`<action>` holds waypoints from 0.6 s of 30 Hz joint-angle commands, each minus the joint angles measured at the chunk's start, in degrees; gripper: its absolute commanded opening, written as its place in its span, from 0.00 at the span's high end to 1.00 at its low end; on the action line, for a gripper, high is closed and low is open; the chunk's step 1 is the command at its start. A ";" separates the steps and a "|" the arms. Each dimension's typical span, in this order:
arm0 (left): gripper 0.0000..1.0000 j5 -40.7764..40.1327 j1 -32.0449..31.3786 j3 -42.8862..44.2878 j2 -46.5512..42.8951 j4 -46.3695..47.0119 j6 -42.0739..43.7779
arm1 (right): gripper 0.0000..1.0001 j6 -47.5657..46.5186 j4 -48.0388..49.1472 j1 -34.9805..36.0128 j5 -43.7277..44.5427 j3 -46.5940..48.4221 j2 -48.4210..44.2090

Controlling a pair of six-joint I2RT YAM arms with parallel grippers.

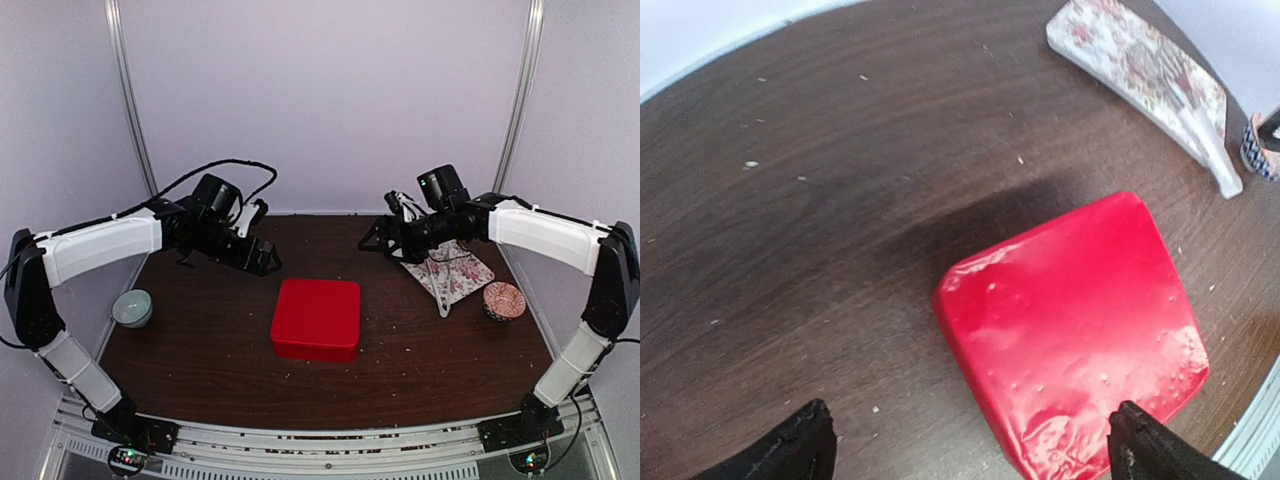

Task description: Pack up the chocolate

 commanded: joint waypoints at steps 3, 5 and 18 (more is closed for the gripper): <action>0.02 -3.44 4.17 -2.87 -11.49 -0.82 -3.32 | 0.00 -4.50 -2.52 -3.00 2.62 -5.99 -12.45; 0.02 -4.30 6.11 -2.96 -14.93 -1.94 -4.10 | 0.00 -5.09 -2.84 -3.92 4.14 -8.66 -17.11; 0.02 -9.24 12.43 -17.27 -35.97 -4.11 -11.95 | 0.00 -2.02 1.60 -7.20 15.73 -33.74 -49.51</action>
